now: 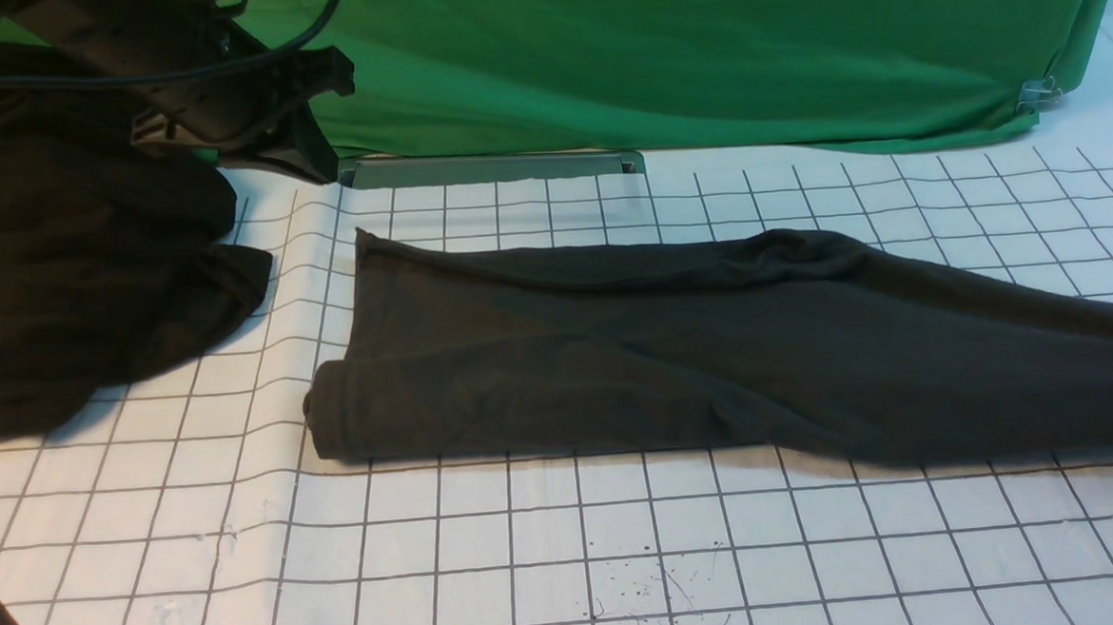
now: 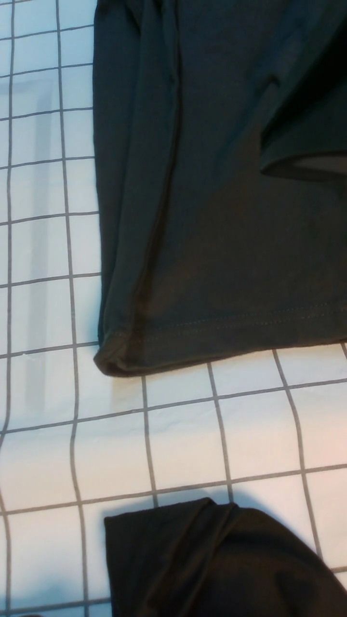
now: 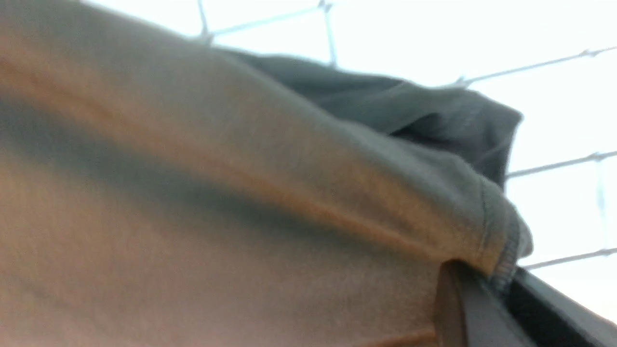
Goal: Fold a long-sleeved shirt over a white checkered tablecloth.
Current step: 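Pull the folded dark garment lengthwise by its ends to straighten it flat on the table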
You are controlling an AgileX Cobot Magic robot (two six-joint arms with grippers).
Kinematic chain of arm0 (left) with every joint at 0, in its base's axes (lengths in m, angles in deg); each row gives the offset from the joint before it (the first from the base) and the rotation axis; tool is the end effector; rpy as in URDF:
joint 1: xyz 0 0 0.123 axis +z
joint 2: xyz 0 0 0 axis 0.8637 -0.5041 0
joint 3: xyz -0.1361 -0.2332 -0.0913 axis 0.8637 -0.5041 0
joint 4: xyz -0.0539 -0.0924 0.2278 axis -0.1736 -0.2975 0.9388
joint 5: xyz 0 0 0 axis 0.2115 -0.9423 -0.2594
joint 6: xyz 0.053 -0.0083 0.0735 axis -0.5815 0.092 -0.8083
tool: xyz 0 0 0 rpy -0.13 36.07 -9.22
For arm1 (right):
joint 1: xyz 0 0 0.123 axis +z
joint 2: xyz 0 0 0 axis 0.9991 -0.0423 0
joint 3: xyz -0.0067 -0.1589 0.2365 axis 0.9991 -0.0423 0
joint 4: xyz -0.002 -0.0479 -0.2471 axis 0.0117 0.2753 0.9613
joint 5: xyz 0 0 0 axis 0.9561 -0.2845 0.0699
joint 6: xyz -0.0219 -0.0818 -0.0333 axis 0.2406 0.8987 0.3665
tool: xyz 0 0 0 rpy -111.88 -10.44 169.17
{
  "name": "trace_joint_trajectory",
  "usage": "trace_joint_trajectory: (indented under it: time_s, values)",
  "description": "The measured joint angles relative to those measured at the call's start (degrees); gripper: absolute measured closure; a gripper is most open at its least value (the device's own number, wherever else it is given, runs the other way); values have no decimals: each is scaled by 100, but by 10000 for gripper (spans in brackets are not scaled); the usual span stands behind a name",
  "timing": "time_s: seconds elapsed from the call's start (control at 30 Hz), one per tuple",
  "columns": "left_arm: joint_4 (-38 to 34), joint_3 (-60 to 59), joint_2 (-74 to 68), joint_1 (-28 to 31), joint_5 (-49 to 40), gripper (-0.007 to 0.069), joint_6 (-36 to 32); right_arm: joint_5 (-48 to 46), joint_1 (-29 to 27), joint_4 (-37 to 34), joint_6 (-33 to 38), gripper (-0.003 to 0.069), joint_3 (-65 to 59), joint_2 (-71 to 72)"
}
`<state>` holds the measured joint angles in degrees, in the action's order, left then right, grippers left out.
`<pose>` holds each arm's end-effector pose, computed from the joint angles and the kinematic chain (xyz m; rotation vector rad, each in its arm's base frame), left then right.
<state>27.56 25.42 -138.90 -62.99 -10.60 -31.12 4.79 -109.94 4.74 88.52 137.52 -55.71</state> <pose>0.4375 -0.0528 0.3025 0.0265 2.5917 -0.4697 0.3480 -0.1306 0.2192 0.3369 2.7831 0.0605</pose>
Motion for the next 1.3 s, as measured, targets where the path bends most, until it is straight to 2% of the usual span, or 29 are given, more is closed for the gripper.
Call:
trace_joint_trajectory:
  time_s: [0.13,0.23,0.27,0.33,0.37,0.4,0.43,0.57,0.7,1.03,1.13,1.2,1.27,1.3]
  values:
    - [0,0,0,0,0,624,-13,385,-52,0,124,620,27,-32]
    - [-6,0,0,0,0,624,-13,552,-52,40,204,548,27,-159]
    - [-34,0,0,6,0,624,-13,650,-56,156,204,459,27,-284]
    - [-40,0,0,6,0,624,-21,710,-63,361,120,326,27,-442]
    - [-40,0,0,6,0,624,-21,710,-63,361,98,326,27,-442]
    - [-40,0,0,6,0,624,-21,704,-63,459,-17,263,27,-501]
    - [-40,0,0,6,0,624,-26,674,-69,553,-271,169,32,-544]
    - [-40,0,0,6,-11,624,-39,80,-74,568,-652,84,294,-544]
    - [-46,0,-36,6,-10,624,-54,-564,-74,433,-723,77,479,-519]
    - [-633,0,-480,-40,-510,623,-255,-227,-74,329,-710,90,355,-1016]
    - [-661,0,-730,-211,-674,623,-295,-179,-65,304,-671,176,332,-1147]
    - [-693,0,-952,-396,-654,623,-331,-158,-56,265,-558,312,327,-1160]
    - [-700,0,-1058,-486,-583,623,-335,-158,-52,251,-501,377,327,-1165]
    - [-713,0,-1200,-610,-412,623,-343,-158,-45,224,-375,478,327,-1164]
